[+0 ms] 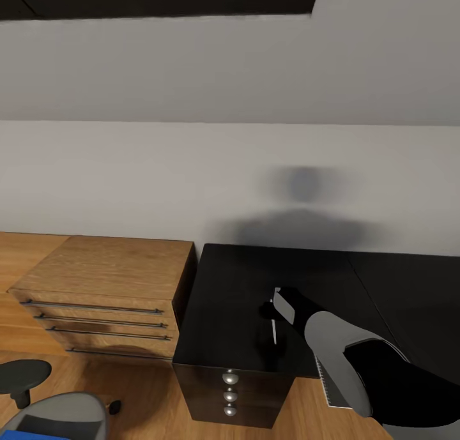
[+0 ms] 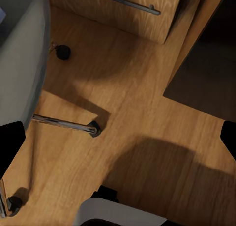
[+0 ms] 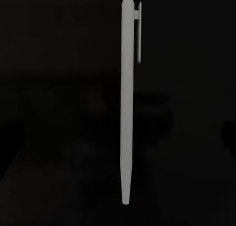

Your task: In the bedroom, organize the workspace by keeping the computer under the desk, ensuring the monitor is on the desk, placing the keyboard on the desk next to the monitor, placing the mouse on the desk next to the keyboard, moving the folder from the swivel chair onto the desk next to the mouse, stacking the notebook on top of the folder with the pen on top of the notebook, and positioning the swivel chair next to the desk.

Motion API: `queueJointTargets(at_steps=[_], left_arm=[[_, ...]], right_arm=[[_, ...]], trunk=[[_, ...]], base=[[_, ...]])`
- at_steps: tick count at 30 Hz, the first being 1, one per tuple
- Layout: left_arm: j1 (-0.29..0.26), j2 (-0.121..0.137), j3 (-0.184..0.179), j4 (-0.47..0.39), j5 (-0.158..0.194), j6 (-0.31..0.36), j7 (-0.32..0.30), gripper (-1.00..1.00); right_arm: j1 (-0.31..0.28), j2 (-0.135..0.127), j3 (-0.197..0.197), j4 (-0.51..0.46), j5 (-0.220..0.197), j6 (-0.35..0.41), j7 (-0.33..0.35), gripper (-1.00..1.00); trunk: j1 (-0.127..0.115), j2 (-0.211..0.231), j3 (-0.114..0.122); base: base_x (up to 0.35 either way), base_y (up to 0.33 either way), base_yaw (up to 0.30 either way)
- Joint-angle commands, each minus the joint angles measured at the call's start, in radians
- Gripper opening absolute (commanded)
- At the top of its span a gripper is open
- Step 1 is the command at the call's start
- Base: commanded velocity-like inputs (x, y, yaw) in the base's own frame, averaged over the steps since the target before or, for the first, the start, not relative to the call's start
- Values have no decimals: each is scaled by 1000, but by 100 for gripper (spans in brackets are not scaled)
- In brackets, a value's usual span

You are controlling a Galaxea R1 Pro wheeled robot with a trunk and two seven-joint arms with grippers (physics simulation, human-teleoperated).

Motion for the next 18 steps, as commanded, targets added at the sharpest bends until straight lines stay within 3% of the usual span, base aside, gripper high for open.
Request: queueJointTargets(at_steps=[1,6,18], left_arm=[[-1,1,-8,0,7,-4,6,100],[-1,1,-8,0,6,-4,7,100],[-1,1,-9,1,5,-4,6,100]], right_arm=[[0,1,8,-2,-11,3,-7,100],[0,4,8,-3,-12,-6,-7,100],[0,5,8,-3,-11,-9,-6,100]], trunk=[[0,-1,-2],[0,-1,-5],[0,-1,-15]], base=[[0,0,31],[0,0,120],[-3,0,223]])
